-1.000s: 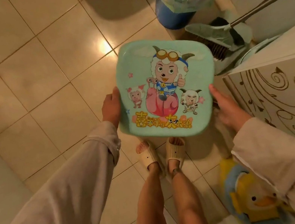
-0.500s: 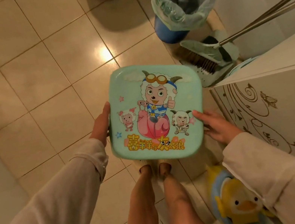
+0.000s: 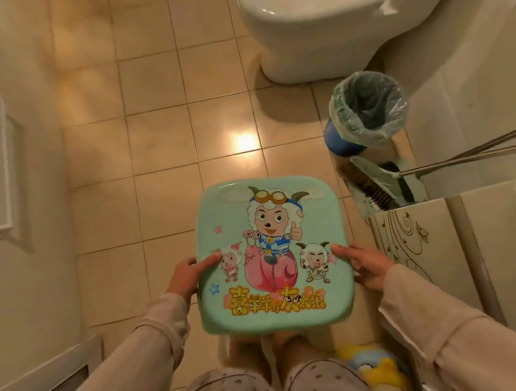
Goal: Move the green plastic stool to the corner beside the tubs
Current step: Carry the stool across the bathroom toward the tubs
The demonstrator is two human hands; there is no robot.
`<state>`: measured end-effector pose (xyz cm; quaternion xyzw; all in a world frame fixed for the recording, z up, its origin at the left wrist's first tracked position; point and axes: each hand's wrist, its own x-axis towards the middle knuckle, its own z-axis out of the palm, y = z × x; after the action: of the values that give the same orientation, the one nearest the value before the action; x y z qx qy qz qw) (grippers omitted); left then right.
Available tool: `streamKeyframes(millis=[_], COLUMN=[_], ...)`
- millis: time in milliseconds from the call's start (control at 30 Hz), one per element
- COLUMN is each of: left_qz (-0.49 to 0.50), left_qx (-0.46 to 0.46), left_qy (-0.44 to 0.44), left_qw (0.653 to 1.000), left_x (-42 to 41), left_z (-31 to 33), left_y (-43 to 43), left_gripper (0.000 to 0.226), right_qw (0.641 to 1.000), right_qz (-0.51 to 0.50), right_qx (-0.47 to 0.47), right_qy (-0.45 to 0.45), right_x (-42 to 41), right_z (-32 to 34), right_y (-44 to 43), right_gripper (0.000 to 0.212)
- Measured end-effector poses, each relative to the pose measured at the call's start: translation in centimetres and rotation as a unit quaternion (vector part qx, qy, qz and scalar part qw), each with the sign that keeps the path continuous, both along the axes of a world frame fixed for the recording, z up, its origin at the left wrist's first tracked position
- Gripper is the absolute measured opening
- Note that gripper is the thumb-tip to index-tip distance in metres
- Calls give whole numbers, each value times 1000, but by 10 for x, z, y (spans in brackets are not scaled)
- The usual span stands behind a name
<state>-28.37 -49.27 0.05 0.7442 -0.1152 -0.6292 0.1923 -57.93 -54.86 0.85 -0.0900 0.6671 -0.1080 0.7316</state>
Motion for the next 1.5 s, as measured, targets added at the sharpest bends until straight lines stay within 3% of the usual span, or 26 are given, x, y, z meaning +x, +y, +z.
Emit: streamKeyframes(millis=[200, 400, 533, 900, 1067, 1500], left_qz=[103, 159, 172, 127, 100, 38], left_qx=[-22, -81, -103, -98, -94, -123], left_qy=[-28, -29, -13, 2, 10, 10], left_qw=[994, 984, 980, 987, 990, 992], left_x=[30, 63, 83, 165, 200, 252], left_z=[28, 46, 46, 41, 52, 61], left_y=[12, 9, 1, -111, -175, -311], left_gripper=[51, 47, 50, 50, 52, 55], right_qw=[997, 988, 981, 983, 980, 977], right_qz=[78, 110, 143, 154, 141, 149], right_qx=[-27, -104, -131, -103, -133, -150], right_qy=[8, -19, -22, 9, 31, 23], right_x=[51, 96, 110, 189, 217, 247], right_z=[20, 40, 41, 50, 63, 75], right_y=[-34, -70, -87, -189, -244, -356], right_gripper=[50, 42, 49, 51, 54, 58])
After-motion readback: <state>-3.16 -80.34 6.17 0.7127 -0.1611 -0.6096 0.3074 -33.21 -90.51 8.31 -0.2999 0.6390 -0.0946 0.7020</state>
